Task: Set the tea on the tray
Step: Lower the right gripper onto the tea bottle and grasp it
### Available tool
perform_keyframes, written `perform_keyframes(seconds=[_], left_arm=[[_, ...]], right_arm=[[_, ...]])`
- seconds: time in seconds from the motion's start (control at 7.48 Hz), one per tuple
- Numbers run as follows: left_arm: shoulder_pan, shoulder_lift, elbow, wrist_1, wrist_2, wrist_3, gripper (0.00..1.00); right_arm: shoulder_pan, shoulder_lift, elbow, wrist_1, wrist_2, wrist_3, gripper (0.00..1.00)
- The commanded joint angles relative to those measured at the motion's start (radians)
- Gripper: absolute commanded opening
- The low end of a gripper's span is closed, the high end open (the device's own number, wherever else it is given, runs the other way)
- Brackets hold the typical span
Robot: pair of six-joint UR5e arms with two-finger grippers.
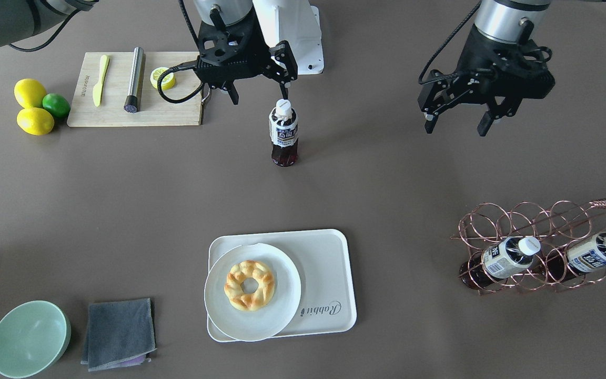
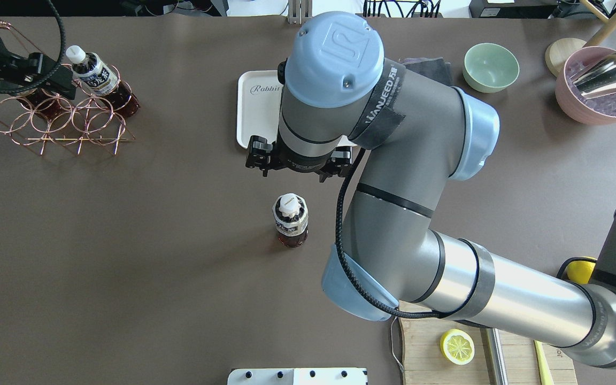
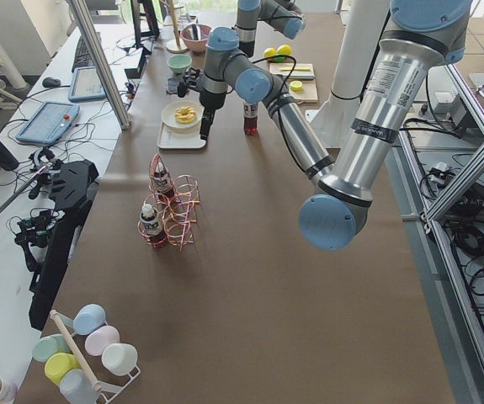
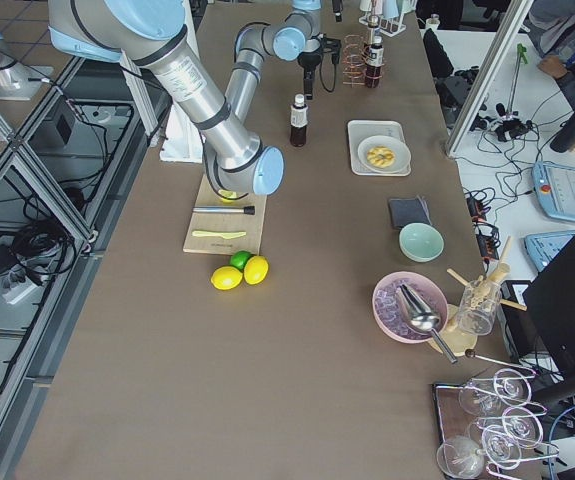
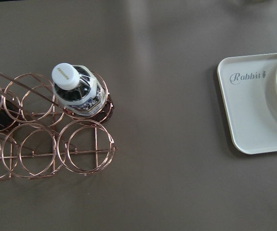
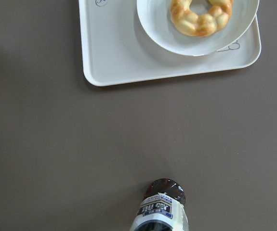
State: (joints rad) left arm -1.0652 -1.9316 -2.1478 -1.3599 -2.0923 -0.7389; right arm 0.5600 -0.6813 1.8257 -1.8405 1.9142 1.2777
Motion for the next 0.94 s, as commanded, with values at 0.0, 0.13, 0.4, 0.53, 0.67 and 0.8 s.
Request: perform_keyframes(seconds=[0.0,0.13,0.4,0.53,0.67,0.8], left_arm=[[-0.061,0.054,-0.006,-0.001,-0.035,0.069,0.97],[-0.061,0.054,-0.003,-0.001,-0.035,0.069,0.97],[-0.061,0.056,-0.010,0.001,-0.035,0.052,0.97],[-0.061,0.056,-0.014,0.001,-0.035,0.043,0.97],[-0.059,0.059,-0.014,-0.001,-0.035,0.014,0.97],[-0.059,0.059,-0.014,-0.001,-0.035,0.012,0.97]], right_arm=[[-0.090,0.013,-0.062,-0.003,-0.086,-0.005,0.89],[-0.095,0.008,-0.063,-0.005,-0.093,-0.006,0.79],[-0.094,0.016,-0.065,-0.040,-0.101,-0.018,0.46],[-0.091,0.017,-0.062,-0.042,-0.101,-0.020,0.24],[-0.091,0.019,-0.059,-0.043,-0.101,-0.020,0.00],[-0.091,0.046,-0.060,-0.072,-0.100,-0.020,0.00]])
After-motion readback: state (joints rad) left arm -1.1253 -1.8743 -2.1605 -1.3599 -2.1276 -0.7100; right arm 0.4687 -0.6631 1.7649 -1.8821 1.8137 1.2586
